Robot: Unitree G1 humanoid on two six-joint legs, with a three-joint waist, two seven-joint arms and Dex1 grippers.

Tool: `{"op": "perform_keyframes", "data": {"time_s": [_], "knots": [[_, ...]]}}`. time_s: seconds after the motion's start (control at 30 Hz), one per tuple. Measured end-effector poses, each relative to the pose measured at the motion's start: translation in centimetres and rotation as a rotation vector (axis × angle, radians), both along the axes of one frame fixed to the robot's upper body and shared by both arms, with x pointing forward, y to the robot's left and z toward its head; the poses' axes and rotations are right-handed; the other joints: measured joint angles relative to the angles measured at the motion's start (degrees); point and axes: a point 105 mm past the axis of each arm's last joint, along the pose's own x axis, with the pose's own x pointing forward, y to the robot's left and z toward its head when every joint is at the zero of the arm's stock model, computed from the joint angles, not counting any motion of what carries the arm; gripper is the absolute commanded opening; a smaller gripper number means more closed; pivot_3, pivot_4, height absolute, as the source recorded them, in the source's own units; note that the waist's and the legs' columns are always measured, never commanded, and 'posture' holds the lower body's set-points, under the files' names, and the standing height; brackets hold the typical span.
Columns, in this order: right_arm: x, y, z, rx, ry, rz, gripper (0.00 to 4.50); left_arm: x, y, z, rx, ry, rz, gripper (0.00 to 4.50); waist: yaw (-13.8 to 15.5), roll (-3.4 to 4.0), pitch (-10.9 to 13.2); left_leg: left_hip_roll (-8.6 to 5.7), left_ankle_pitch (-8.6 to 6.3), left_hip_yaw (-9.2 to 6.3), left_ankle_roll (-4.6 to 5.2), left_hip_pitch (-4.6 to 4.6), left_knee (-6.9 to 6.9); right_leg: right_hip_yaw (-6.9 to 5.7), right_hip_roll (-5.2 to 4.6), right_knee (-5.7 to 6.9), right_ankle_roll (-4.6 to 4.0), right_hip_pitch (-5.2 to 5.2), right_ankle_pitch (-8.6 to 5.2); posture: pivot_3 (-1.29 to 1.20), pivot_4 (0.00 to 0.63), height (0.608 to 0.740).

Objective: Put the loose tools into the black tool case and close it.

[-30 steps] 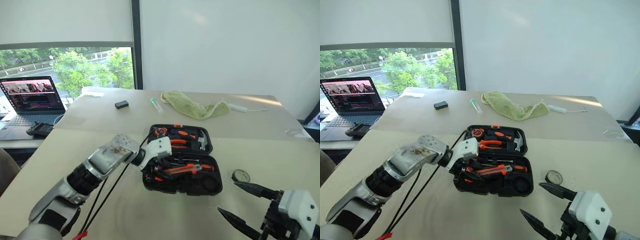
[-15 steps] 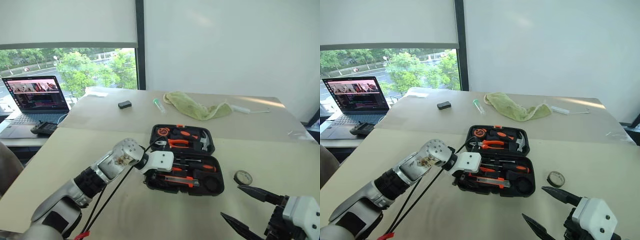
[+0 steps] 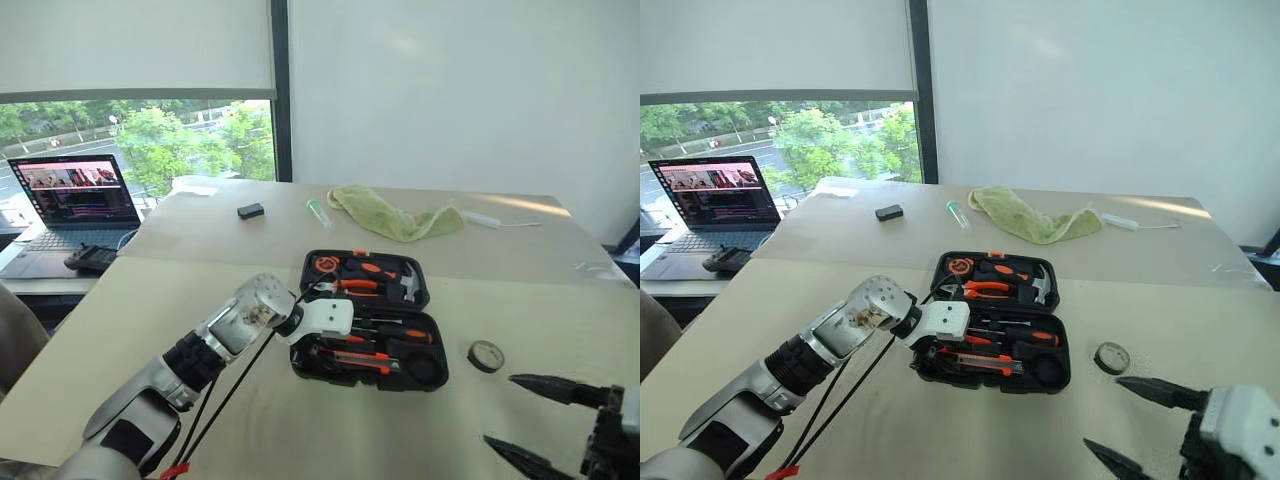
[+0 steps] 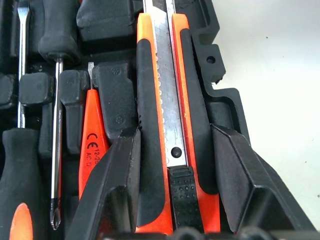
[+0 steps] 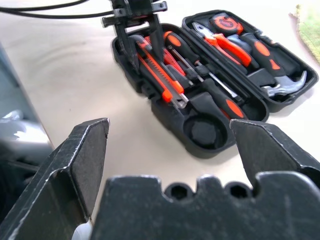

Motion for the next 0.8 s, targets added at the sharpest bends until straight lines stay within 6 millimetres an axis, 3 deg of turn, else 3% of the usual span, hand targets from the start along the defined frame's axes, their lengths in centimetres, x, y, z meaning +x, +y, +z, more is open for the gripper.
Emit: {"op": "perform_keyframes", "data": {"time_s": [0.23,0.3,0.47,0.57,0.6,0.7,0.8], "knots": [[0.4,0.2,0.7,-0.001,-0.015,0.071,4.5,-0.1,-0.2,0.0,0.014,0.004,0.01,1.65,0.09,-0.01,0.0,0.0,-0.01,-0.02,0.02,-0.04,-0.04,-0.02,-0.01,-0.04,0.17,-0.01,0.05,0.0,0.15,0.74],[0.5,0.2,0.7,0.001,-0.014,0.071,4.5,-0.1,-0.1,0.0,0.015,0.009,0.017,2.64,0.07,-0.01,0.0,0.0,-0.01,-0.02,0.02,-0.03,-0.03,-0.02,-0.02,-0.03,0.16,-0.01,0.05,0.0,0.15,0.74],[0.5,0.2,0.5,0.0,-0.012,0.062,4.5,0.1,-0.2,0.4,-0.05,0.058,0.079,4.26,0.09,-0.01,0.01,0.0,-0.03,-0.02,0.04,-0.16,-0.04,-0.03,-0.04,-0.03,0.23,-0.13,0.06,0.0,0.15,0.74],[0.4,0.5,0.4,0.008,-0.012,0.062,4.5,-0.6,-0.2,1.2,-0.128,0.12,0.086,4.26,-0.08,-0.06,0.06,0.01,-0.04,-0.04,0.06,-0.31,-0.02,-0.05,-0.04,-0.02,0.26,-0.28,0.07,0.0,0.15,0.74],[0.4,0.5,0.3,0.011,-0.013,0.06,4.5,-0.7,-0.2,1.6,-0.158,0.134,0.09,4.03,-0.09,-0.05,0.06,0.01,-0.04,-0.04,0.06,-0.31,-0.02,-0.04,-0.04,-0.02,0.26,-0.29,0.07,0.0,0.15,0.74],[0.3,0.7,0.1,0.029,-0.011,0.053,4.5,-0.4,0.3,3.7,-0.267,0.16,0.127,2.99,-0.12,-0.05,0.07,0.0,-0.04,-0.05,0.05,-0.3,-0.02,-0.05,-0.07,-0.02,0.26,-0.27,0.07,0.0,0.15,0.74],[0.4,0.8,0.0,0.042,-0.017,0.041,4.5,-0.8,0.0,4.3,-0.359,0.187,0.114,1.76,-0.11,-0.04,0.06,-0.02,-0.04,-0.04,0.07,-0.21,-0.02,-0.03,-0.13,-0.03,0.27,-0.18,0.07,0.0,0.15,0.74]]}}
